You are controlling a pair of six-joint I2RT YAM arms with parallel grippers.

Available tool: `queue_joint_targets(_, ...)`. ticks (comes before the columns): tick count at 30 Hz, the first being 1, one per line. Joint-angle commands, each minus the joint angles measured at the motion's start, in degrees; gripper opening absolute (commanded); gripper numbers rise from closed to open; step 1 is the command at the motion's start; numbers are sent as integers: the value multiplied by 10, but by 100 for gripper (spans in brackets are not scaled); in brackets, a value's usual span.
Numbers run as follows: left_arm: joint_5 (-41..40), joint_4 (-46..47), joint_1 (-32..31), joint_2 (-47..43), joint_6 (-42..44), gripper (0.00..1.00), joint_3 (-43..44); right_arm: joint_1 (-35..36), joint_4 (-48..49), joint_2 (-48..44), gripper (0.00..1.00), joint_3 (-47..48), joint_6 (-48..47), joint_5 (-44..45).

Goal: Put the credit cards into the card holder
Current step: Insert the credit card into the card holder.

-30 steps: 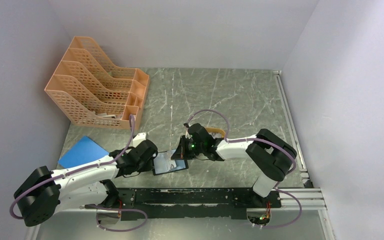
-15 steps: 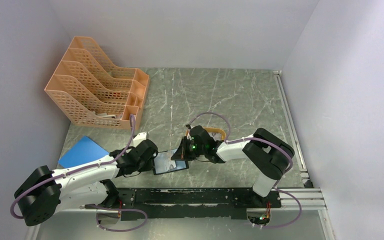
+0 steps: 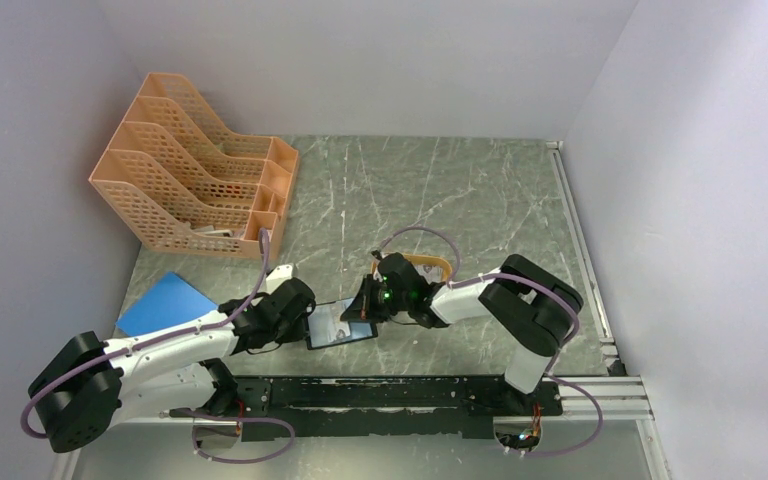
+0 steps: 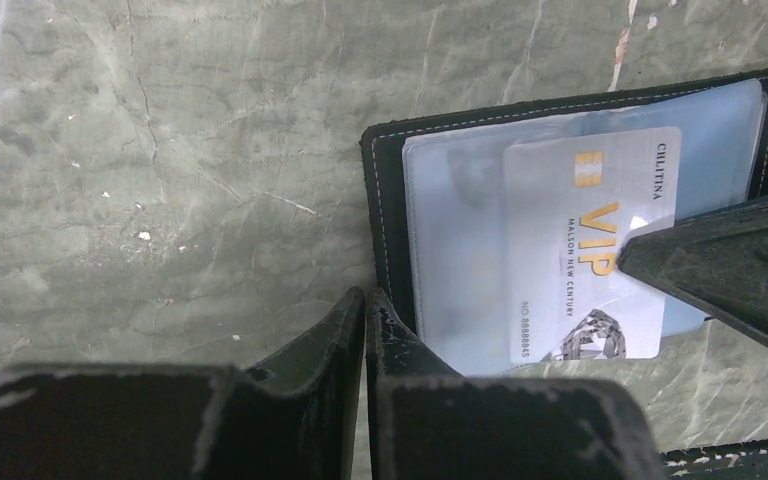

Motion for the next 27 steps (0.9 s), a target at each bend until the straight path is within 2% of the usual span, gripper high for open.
queue_joint_targets(1, 41, 31, 3, 12, -4, 12, -22, 13, -18, 21, 0, 2, -3, 18)
queue_joint_targets(14, 47, 36, 3, 10, -5, 12, -26, 35, -60, 31, 0, 40, -22, 7)
queue_joint_targets(21, 43, 33, 3, 5, -5, 11, -27, 36, -81, 16, 37, 41, -22, 8)
queue_joint_targets(25, 42, 30, 2, 2, -4, 11, -25, 35, -93, 7, 48, 44, -25, 15)
queue_joint_targets(27, 41, 30, 2, 0, -3, 11, -25, 36, -102, 4, 49, 48, -29, 15)
